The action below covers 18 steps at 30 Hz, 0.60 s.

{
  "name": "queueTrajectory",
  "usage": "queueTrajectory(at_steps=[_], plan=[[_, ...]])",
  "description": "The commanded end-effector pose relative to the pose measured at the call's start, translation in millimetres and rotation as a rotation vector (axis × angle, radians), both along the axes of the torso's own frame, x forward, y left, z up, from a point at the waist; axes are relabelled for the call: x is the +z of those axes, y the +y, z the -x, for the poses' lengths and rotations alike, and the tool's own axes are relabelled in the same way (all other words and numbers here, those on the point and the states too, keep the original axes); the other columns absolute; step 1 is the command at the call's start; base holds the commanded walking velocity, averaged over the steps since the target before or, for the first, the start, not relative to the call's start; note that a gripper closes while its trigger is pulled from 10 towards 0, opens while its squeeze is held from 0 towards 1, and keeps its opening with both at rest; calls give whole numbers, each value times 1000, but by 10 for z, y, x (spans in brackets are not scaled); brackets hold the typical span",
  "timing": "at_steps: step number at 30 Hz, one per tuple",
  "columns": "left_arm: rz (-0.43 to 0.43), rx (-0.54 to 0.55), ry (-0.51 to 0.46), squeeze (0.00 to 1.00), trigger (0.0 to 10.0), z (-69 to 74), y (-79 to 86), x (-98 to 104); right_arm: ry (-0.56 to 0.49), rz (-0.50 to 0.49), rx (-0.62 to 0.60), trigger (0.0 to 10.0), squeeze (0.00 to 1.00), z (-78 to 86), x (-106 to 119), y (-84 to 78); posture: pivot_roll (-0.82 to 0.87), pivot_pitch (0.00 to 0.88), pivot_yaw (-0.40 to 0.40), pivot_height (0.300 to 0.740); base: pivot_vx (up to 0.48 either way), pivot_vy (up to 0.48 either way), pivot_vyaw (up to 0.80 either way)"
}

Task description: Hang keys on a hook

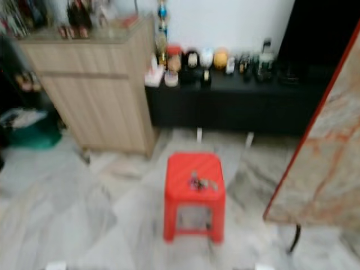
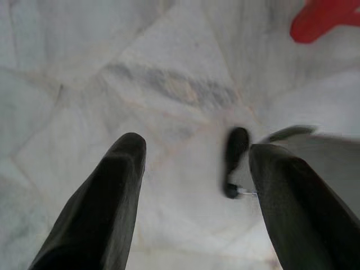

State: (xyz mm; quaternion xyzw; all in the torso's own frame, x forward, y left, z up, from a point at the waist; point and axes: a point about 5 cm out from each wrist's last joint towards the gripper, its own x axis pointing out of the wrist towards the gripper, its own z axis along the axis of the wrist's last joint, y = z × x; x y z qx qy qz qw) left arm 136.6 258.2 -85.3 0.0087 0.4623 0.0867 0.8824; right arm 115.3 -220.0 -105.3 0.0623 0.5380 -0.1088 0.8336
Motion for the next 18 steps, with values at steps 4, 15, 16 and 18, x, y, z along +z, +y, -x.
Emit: queueTrajectory(at_steps=[4, 15, 16, 18], plan=[[-5, -10, 21, 0, 10000, 48, -82, -44, -18, -17, 9, 10000, 0, -69, 7, 70, 98, 0, -18, 740, 0, 339, 0], [-16, 0, 5, 0, 10000, 95, 63, -6, -19, -12, 8, 10000, 0, -81, 11, 64, 96, 0, -22, 740, 0, 0, 0], [-15, -1, 4, 0, 10000, 95, 52, -9, -20, -12, 8, 10000, 0, -82, 12, 65, 96, 0, -22, 740, 0, 0, 0], [-11, -8, -2, 0, 10000, 85, -8, -23, -21, -12, 8, 10000, 0, -85, 12, 67, 96, 0, -22, 740, 0, 0, 0]])
